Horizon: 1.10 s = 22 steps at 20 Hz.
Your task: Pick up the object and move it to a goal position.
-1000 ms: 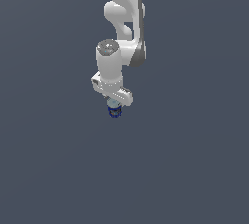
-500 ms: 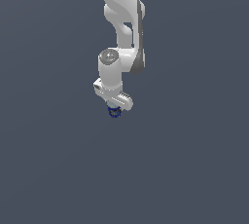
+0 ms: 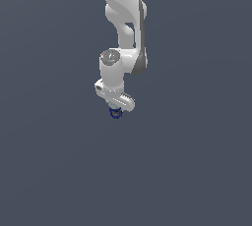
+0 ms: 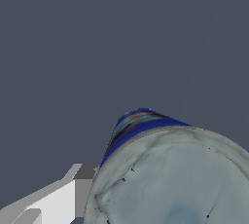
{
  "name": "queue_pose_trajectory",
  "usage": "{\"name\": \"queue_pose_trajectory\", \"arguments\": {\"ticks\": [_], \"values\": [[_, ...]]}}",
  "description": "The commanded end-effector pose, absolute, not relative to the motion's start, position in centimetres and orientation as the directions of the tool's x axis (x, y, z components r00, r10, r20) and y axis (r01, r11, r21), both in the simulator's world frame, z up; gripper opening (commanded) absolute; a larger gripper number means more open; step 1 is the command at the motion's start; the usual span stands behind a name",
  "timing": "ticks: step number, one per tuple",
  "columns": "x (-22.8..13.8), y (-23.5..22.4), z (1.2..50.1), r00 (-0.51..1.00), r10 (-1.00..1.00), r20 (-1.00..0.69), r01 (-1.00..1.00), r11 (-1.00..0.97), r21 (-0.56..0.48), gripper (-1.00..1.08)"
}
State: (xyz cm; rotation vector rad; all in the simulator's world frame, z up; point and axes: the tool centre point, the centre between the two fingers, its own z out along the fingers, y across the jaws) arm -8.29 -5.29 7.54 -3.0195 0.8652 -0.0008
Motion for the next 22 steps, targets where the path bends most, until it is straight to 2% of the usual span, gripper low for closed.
{"name": "queue_pose_trajectory", "arguments": {"ticks": [1,11,22], "values": [[-8.3,-5.3,7.5,0.848,-0.530,0.000,-0.530,-0.848,-0.001,-1.00],[-6.9,-5.2,9.7,0.848,-0.530,0.000,-0.530,-0.848,0.000,-1.00],[-2.3,-4.9,16.7,0.848,-0.530,0.001,-0.530,-0.848,0.001,-1.00]]}}
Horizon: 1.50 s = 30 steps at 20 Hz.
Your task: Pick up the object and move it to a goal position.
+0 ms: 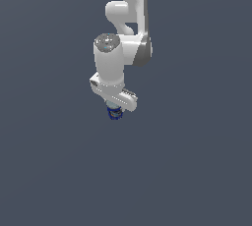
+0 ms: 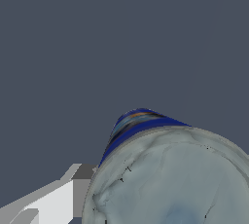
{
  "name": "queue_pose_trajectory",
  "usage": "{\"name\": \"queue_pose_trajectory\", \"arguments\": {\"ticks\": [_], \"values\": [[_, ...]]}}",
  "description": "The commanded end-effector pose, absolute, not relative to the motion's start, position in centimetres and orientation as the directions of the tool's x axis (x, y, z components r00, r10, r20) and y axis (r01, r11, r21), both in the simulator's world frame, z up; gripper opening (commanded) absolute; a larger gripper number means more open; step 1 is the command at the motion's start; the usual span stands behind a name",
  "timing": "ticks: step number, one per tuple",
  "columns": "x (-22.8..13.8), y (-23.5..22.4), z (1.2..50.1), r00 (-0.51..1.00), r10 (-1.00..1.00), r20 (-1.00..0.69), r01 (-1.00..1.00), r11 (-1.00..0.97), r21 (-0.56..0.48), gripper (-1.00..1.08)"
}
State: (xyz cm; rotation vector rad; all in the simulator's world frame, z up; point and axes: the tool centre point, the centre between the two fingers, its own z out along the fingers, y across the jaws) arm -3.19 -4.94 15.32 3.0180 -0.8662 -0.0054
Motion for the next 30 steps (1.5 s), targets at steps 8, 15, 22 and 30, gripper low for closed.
{"name": "queue_pose_trajectory", "arguments": {"ticks": [8,15,22,30], "values": [[1.8,-4.6,22.8,0.848,-0.530,0.001,-0.530,-0.848,0.001,-1.00],[4.8,-4.4,27.1,0.848,-0.530,0.001,-0.530,-0.848,0.001,-1.00],[7.3,-4.2,30.6,0.848,-0.530,0.000,-0.530,-0.848,0.001,-1.00],[9.7,-4.1,33.7,0.848,-0.530,0.000,-0.530,-0.848,0.000,-1.00]]}}
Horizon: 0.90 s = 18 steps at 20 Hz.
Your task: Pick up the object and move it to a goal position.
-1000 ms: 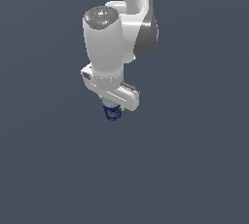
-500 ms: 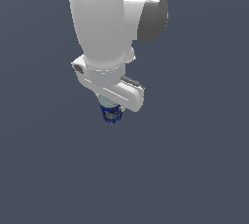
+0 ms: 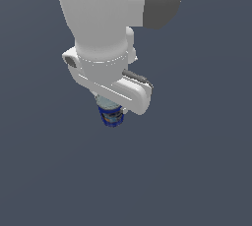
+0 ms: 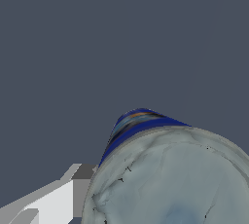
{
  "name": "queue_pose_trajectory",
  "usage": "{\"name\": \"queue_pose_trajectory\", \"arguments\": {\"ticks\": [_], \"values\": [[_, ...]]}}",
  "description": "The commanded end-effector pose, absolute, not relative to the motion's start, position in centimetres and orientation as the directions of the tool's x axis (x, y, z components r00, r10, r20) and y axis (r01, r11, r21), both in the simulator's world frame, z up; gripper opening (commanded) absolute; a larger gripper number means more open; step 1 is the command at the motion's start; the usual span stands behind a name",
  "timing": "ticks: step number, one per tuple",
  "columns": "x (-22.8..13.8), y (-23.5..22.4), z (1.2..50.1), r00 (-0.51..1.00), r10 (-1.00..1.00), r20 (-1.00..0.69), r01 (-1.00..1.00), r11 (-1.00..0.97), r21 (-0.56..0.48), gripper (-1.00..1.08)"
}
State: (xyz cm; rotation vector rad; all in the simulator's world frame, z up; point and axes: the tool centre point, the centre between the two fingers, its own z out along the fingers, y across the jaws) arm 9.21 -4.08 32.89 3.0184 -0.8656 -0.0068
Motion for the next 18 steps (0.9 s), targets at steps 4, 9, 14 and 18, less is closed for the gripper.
{"name": "queue_pose_trajectory", "arguments": {"ticks": [4,9,14,18], "values": [[10.6,-4.0,34.9,0.848,-0.530,0.000,-0.530,-0.848,0.000,-1.00],[11.3,-4.0,35.8,0.848,-0.530,0.000,-0.530,-0.848,0.000,-1.00],[11.8,-3.9,36.4,0.848,-0.530,0.000,-0.530,-0.848,0.000,-1.00],[11.9,-4.0,36.5,0.848,-0.530,0.000,-0.530,-0.848,0.000,-1.00]]}}
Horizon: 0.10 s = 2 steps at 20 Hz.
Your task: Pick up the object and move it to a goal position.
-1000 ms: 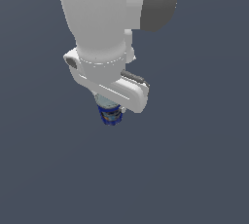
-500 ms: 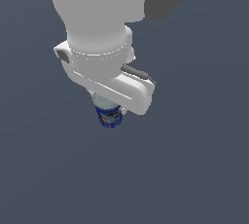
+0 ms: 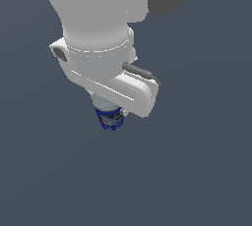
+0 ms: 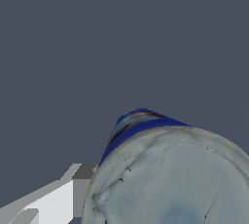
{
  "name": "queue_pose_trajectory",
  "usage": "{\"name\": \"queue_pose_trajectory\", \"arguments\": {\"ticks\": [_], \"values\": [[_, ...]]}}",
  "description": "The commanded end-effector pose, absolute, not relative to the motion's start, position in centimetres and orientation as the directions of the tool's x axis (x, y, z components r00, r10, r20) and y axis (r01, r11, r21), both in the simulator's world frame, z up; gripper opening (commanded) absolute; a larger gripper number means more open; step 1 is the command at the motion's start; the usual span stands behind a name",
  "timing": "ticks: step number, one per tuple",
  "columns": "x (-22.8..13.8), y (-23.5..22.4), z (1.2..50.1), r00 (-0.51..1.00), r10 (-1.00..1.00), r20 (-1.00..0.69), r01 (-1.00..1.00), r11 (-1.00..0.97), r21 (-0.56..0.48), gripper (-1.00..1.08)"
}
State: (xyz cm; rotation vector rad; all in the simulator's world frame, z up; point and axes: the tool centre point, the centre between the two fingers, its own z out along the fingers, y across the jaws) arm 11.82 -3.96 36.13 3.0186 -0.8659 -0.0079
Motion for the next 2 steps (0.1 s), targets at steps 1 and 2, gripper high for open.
{"name": "queue_pose_trajectory", "arguments": {"ticks": [1,2], "values": [[11.93,-3.96,36.52,0.848,-0.530,0.000,-0.530,-0.848,0.000,-1.00],[11.93,-3.96,36.52,0.848,-0.530,0.000,-0.530,-0.848,0.000,-1.00]]}}
